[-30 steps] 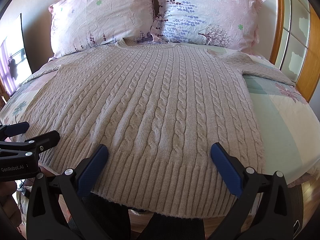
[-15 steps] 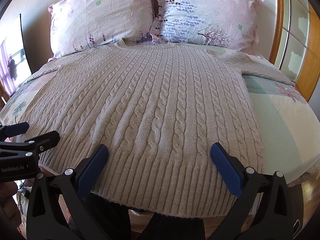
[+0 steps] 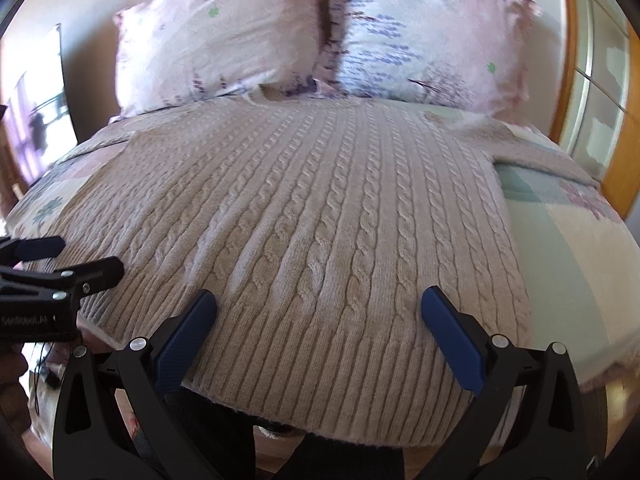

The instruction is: Fold small clothes

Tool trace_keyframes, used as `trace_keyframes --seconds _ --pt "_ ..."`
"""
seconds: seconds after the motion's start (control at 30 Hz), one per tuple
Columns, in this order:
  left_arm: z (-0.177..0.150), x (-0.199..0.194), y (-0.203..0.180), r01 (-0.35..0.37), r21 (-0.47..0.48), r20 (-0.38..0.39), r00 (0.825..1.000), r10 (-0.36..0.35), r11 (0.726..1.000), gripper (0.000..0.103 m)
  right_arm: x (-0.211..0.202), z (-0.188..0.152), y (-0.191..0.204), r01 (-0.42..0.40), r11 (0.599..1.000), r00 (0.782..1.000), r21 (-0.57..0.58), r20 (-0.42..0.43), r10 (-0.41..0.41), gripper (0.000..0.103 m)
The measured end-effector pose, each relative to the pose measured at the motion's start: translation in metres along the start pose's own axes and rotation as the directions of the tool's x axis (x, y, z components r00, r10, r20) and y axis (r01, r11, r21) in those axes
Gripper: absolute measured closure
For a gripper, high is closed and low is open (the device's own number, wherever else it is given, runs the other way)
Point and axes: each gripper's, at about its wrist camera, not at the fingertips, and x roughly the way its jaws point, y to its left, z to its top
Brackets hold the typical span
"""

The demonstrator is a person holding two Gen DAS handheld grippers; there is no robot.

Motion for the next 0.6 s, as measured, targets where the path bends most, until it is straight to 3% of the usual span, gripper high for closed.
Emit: trace_keyframes --seconds 0.07,0.1,0.2,0.27,0.3,0.33,0.37,0.43,0.47,0.53,0.57,0.6 --pt "-0.003 -0.004 -0.003 -0.002 0.009 0.010 1.000 0.002 1.000 0.002 0.000 0.010 -0.017 -0.057 0.998 0.998 0.005 -0.010 0.057 0.001" --pt "0.001 -0.003 -0.003 -0.003 0.033 0.002 1.000 0.003 0.999 0.002 -0.008 0.022 -0.037 -0.058 0.997 0.998 0.042 0.031 0.057 0.001" --pt "0.018 -0.008 0.010 0.000 0.023 0.045 0.999 -0.001 1.000 0.002 -0.026 0.065 -0.113 -0.003 0.979 0.990 0.202 0.139 -0.026 0.001" --pt "0.038 -0.011 0.031 0.032 -0.038 0.092 0.995 -0.028 0.999 0.002 -0.025 0.088 -0.172 0.036 0.941 0.984 0.337 0.150 -0.092 0.001" --pt "0.046 -0.010 0.043 0.055 -0.070 0.099 0.994 -0.048 0.996 0.002 -0.019 0.099 -0.212 0.047 0.903 0.982 0.426 0.146 -0.120 0.001" --pt "0.062 -0.007 0.063 0.111 -0.126 0.107 0.990 -0.098 0.986 0.002 -0.010 0.108 -0.251 0.058 0.857 0.980 0.513 0.133 -0.146 0.009" --pt "0.076 -0.003 0.086 0.179 -0.190 0.122 0.980 -0.158 0.965 0.002 0.001 0.114 -0.288 0.071 0.807 0.980 0.586 0.108 -0.164 0.033" --pt "0.094 0.006 0.124 0.284 -0.307 0.173 0.955 -0.240 0.908 0.002 0.023 0.119 -0.346 0.103 0.714 0.981 0.692 0.047 -0.187 0.065" --pt "0.101 0.013 0.143 0.319 -0.371 0.191 0.945 -0.265 0.872 0.002 0.031 0.119 -0.366 0.116 0.676 0.980 0.728 0.025 -0.195 0.071" --pt "0.114 0.030 0.178 0.355 -0.474 0.218 0.934 -0.283 0.806 0.002 0.051 0.117 -0.419 0.160 0.563 0.973 0.810 -0.034 -0.228 0.071" --pt "0.121 0.039 0.194 0.337 -0.508 0.219 0.941 -0.259 0.793 0.002 0.061 0.114 -0.445 0.186 0.502 0.966 0.845 -0.064 -0.250 0.071" --pt "0.128 0.046 0.208 0.289 -0.525 0.205 0.956 -0.210 0.800 0.002 0.067 0.110 -0.457 0.192 0.468 0.964 0.863 -0.075 -0.257 0.071"
